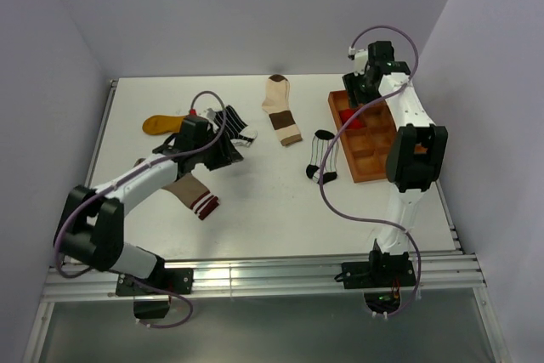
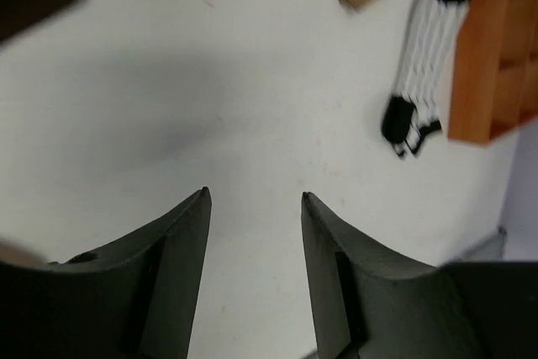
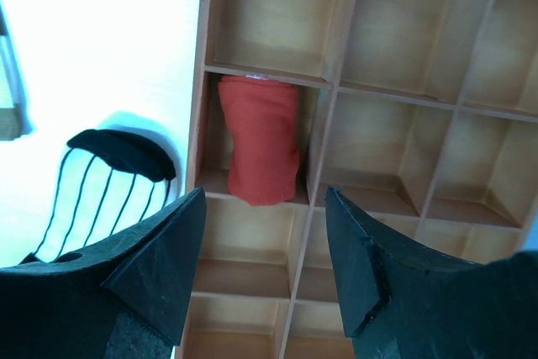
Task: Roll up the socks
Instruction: Place the sock in the storage box, then move the sock to the center of the board.
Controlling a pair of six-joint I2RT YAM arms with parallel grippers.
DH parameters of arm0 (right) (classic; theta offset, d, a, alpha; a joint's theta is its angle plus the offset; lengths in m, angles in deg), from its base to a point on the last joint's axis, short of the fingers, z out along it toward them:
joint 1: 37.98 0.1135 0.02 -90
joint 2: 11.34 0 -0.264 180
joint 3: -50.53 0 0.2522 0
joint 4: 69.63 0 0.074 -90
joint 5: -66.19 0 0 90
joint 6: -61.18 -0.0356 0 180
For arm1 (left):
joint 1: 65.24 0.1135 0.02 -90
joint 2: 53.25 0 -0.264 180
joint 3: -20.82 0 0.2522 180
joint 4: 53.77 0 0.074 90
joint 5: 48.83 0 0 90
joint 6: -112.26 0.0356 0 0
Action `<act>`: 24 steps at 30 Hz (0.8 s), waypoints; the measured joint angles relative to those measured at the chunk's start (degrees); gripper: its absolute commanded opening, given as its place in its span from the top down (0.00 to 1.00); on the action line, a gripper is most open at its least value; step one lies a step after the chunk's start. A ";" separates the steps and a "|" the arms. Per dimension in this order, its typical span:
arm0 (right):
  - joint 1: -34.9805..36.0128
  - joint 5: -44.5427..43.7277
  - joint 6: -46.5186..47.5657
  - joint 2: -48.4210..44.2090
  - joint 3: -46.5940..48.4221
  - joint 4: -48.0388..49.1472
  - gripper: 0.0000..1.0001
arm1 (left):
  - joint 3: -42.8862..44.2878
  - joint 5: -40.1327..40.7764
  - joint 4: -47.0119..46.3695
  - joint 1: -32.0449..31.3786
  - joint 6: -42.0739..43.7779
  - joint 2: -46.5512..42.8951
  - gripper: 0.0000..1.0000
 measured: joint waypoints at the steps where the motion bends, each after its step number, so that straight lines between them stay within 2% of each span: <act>1: 0.00 0.11 -0.02 -0.63 0.00 -0.02 0.34 | -0.22 3.98 1.29 0.00 -0.81 -2.23 0.48; 7: 0.00 2.84 -0.28 -5.09 0.00 -0.22 0.33 | -3.41 23.34 7.78 1.84 -6.21 -11.15 0.56; 8: 0.00 3.52 -0.37 -5.68 0.00 -0.22 0.33 | -4.24 25.86 8.74 2.62 -7.34 -11.34 0.61; 13: 0.00 6.21 -0.39 -7.85 -1.16 -0.24 0.33 | -7.28 35.17 12.92 4.76 -11.45 -8.48 0.66; 18: 0.00 8.13 -0.31 -9.07 -3.74 -0.17 0.33 | -7.74 40.54 13.53 4.79 -12.98 -2.43 0.71; 24: 0.00 9.20 0.52 -10.05 -6.82 -0.37 0.33 | -6.38 41.94 12.98 4.39 -13.03 2.97 0.76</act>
